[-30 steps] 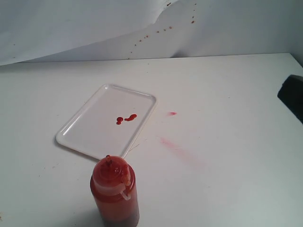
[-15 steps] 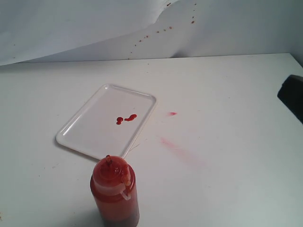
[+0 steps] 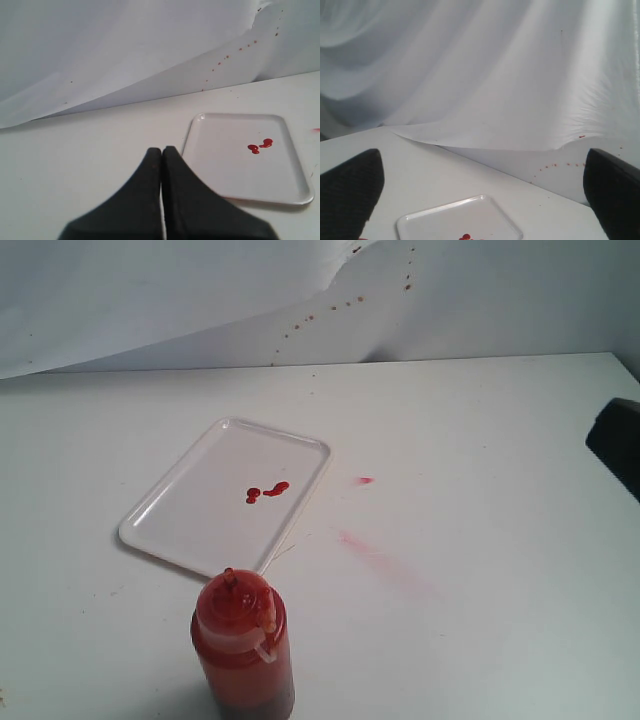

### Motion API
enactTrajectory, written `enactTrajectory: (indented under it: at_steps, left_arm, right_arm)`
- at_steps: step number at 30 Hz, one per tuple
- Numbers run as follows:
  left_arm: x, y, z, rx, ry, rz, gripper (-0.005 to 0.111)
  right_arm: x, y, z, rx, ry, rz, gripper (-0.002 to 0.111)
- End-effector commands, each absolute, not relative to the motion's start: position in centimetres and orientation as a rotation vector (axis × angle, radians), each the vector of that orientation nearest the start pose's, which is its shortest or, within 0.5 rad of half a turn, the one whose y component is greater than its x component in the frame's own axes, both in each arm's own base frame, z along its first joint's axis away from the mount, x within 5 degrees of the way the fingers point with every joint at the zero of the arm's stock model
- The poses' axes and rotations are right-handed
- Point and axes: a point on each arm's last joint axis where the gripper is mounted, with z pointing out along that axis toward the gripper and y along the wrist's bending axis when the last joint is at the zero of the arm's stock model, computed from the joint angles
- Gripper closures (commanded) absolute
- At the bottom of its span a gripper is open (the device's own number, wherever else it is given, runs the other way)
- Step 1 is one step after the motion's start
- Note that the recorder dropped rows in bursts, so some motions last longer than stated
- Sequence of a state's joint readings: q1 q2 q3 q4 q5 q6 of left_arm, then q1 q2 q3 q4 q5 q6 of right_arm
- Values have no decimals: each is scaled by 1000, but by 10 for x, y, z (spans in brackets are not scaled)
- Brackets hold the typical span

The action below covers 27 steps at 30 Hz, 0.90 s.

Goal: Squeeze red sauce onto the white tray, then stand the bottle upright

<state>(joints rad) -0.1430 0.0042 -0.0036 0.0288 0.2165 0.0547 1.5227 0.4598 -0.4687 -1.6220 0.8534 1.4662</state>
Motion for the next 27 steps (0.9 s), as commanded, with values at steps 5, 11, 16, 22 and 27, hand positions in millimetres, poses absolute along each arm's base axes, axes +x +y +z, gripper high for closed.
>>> enactTrajectory:
  at_steps: [5, 11, 16, 22, 27]
  left_arm:
    - [56, -6, 195, 167, 1680, -14, 107]
    - [56, 2, 195, 51, 1689, 100, 107]
    - [56, 4, 195, 21, 1690, 126, 107]
    - [56, 4, 195, 21, 1690, 126, 107]
    - [56, 4, 195, 21, 1690, 126, 107]
  right_arm:
    - [72, 67, 337, -534, 1386, 490, 3]
    - [71, 68, 337, -537, 1385, 493, 3]
    - [71, 68, 337, -537, 1385, 493, 3]
    - [71, 68, 337, -539, 1384, 491, 3]
    - [76, 66, 336, -510, 1397, 431, 3]
